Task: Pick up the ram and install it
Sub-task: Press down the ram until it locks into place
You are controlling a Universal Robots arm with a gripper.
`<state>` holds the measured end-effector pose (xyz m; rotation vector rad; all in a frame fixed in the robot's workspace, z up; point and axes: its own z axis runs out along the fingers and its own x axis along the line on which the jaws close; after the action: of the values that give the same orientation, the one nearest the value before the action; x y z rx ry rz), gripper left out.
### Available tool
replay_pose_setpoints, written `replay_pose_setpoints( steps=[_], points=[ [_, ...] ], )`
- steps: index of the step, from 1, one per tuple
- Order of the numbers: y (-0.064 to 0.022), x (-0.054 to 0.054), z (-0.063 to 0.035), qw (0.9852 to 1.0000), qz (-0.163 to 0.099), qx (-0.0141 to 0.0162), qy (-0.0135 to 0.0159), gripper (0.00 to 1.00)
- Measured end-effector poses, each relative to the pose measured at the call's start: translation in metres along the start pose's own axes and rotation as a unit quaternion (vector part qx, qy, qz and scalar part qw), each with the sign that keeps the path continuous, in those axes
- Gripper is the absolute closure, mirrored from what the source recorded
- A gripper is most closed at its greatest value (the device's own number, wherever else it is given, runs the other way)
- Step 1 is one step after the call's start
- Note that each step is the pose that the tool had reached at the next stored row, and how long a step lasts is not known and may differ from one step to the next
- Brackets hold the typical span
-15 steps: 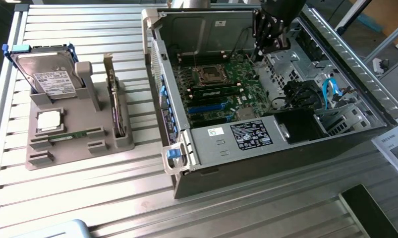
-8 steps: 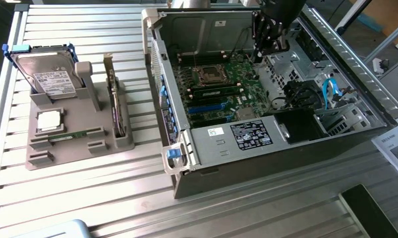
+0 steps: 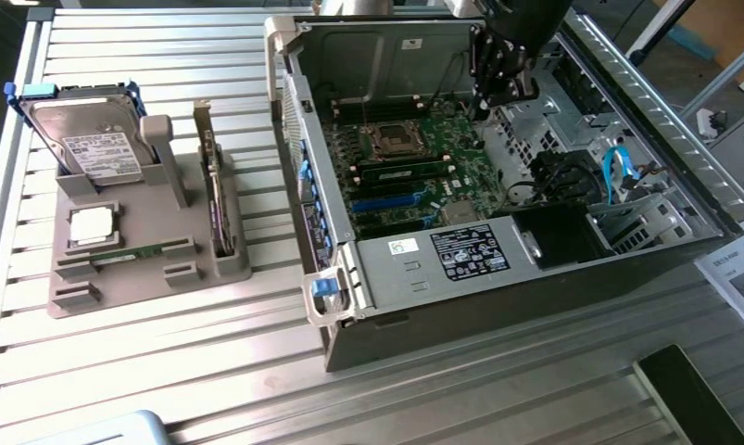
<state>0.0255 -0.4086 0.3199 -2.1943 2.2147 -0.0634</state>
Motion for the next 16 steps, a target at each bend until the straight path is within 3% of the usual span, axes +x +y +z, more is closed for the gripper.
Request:
replay_pose_setpoints(
  steps=[16],
  points=[
    [0.0021, -0.0033, 0.0038, 1.0000, 0.000, 0.0011, -0.0001, 0.89]
  ],
)
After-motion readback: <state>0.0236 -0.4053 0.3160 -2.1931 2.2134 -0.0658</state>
